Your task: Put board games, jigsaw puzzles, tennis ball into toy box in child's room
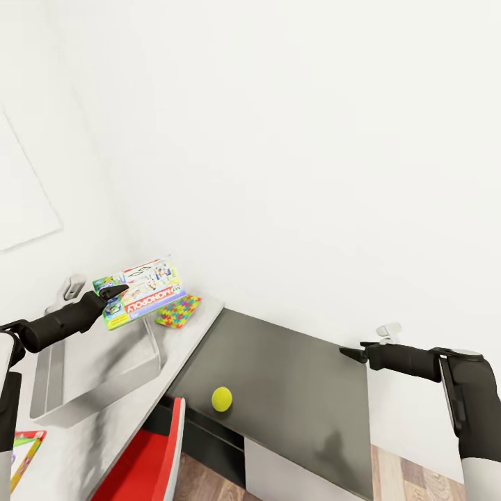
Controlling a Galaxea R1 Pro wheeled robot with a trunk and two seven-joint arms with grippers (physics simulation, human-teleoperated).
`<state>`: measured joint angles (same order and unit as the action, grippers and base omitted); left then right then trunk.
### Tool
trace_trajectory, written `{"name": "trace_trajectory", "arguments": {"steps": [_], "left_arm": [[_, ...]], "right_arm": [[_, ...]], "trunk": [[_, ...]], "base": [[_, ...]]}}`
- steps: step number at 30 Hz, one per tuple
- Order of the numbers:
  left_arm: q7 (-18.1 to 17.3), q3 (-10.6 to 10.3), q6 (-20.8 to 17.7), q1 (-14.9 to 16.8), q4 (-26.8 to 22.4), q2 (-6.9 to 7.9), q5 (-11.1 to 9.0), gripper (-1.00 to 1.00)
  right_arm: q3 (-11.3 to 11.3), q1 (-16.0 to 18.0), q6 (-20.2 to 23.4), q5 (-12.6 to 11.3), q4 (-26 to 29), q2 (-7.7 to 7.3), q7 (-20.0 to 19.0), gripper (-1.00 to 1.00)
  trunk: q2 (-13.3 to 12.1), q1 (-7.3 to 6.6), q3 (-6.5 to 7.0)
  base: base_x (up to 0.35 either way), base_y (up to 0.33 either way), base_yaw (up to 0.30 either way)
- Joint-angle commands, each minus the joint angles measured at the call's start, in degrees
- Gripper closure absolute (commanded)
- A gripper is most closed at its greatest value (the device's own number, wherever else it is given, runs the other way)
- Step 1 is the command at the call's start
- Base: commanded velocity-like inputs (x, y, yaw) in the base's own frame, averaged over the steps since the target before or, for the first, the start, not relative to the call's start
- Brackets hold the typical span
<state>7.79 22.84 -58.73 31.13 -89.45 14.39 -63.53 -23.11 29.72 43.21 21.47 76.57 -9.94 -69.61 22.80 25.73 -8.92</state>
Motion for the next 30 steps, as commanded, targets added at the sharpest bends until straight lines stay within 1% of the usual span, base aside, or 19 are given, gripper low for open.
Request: {"name": "trace_trajectory", "arguments": {"steps": [1, 9, 30], "left_arm": [[0.56, 0.04, -0.25, 0.07, -0.03, 0.01, -0.64, 1.00], [0.56, 0.02, -0.24, 0.07, -0.03, -0.03, -0.69, 1.00], [0.56, 0.14, -0.25, 0.43, -0.01, 0.25, -0.66, 1.00]], "right_arm": [[-0.09, 0.08, 0.39, 0.50, 0.07, 0.02, -0.53, -1.00], [-0.15, 0.12, 0.40, 0.50, 0.07, 0.00, -0.61, -1.00], [-0.22, 0.16, 0.55, 0.41, 0.07, -0.15, -0.71, -1.00]], "trunk": [[0.12, 0.05, -0.12], [0.12, 0.05, -0.12], [0.12, 0.05, -0.12]], "base": [[0.191, 0.034, 0.003], [0.105, 0.014, 0.001], [0.007, 0.001, 0.000]]}}
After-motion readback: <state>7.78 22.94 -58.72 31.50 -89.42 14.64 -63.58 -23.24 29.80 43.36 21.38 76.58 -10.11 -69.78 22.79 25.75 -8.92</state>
